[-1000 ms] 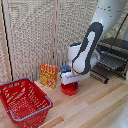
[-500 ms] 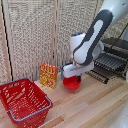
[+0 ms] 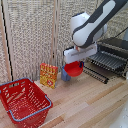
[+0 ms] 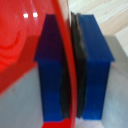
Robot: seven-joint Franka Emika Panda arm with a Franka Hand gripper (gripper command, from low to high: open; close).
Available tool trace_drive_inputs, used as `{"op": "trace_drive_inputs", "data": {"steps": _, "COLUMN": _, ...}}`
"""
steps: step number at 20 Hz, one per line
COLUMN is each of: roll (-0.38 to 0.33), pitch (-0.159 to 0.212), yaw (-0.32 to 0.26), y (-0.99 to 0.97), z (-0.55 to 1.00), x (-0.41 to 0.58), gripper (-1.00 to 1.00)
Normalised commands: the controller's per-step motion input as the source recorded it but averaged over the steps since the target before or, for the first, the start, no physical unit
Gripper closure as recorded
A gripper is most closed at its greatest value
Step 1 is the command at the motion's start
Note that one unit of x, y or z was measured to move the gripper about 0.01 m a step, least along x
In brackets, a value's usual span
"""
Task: Extend the gripper towards the oven tray handle. Grasp the handle and carefully pull the tray out of the oven. Move the gripper above the red bowl. Grab the red bowl gently. Lift the bowl and place it onto the oven tray.
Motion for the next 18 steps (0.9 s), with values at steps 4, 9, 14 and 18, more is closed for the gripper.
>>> {"op": "trace_drive_inputs", "data": {"steps": 4, "roll": 0.018, "pitch": 0.064, "yaw": -0.083, "y": -0.59, "z": 0.80, "x": 0.600, "gripper": 1.00}}
{"op": "trace_drive_inputs", "data": {"steps": 9, "roll": 0.029, "pitch": 0.039, "yaw": -0.088, "y": -0.65, "z": 0.66, "x": 0.509, "gripper": 1.00}}
{"op": "trace_drive_inputs", "data": {"steps": 14, "roll": 0.004, "pitch": 0.001, "yaw": -0.143, "y": -0.66, "z": 0.41, "x": 0.340, "gripper": 1.00}}
{"op": "trace_drive_inputs", "data": {"steps": 18, "roll": 0.000, "pitch": -0.042, "yaw": -0.170, "y": -0.67, "z": 0.20, "x": 0.217, "gripper": 1.00}}
